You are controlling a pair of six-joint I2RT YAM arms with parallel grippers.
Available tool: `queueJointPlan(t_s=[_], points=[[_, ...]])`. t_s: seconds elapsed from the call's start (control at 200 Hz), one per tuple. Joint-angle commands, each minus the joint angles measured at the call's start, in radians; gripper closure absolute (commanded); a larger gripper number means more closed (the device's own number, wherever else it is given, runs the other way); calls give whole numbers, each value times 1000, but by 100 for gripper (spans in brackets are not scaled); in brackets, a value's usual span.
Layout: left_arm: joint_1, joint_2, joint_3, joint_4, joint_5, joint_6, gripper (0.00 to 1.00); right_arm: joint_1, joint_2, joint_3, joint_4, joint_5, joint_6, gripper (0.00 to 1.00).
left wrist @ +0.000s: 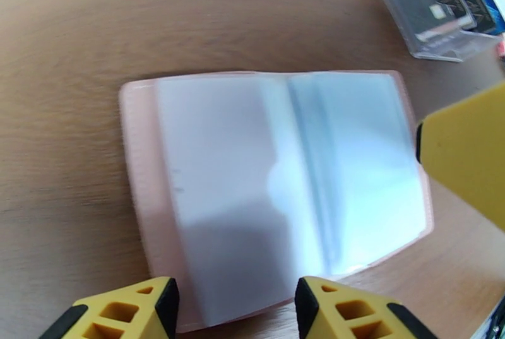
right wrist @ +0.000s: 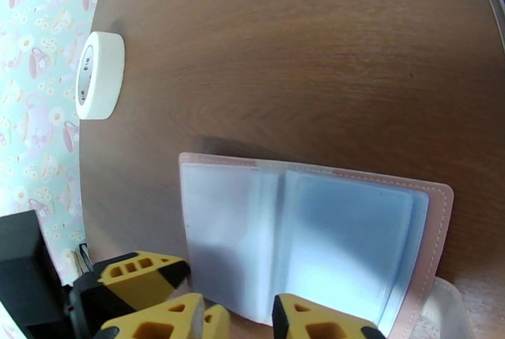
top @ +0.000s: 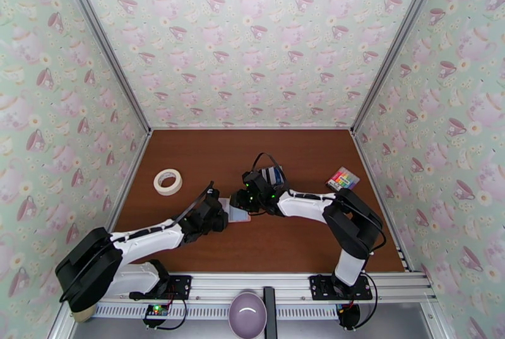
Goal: Put the credit cards into the card holder
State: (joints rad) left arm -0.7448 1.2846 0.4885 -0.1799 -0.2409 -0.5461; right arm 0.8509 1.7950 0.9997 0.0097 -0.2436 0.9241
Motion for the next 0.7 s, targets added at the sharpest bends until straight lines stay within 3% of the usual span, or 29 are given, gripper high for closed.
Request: queueJointPlan(t_s=[0.0,0.376,0.556,0.696], points=[[12,-38,24,-85,-99,-12,45,5,12,-13,26,-14,12,65],[74,24,39,-45,-66,4,44,4,-28,36,-76,32,-54,66],[97,81,36,26,-11,30,55,-16,-75,54,-141,76,-110,67],[98,92,25,71,33,38,57,-37,-135,96,-253,152,-181,67]])
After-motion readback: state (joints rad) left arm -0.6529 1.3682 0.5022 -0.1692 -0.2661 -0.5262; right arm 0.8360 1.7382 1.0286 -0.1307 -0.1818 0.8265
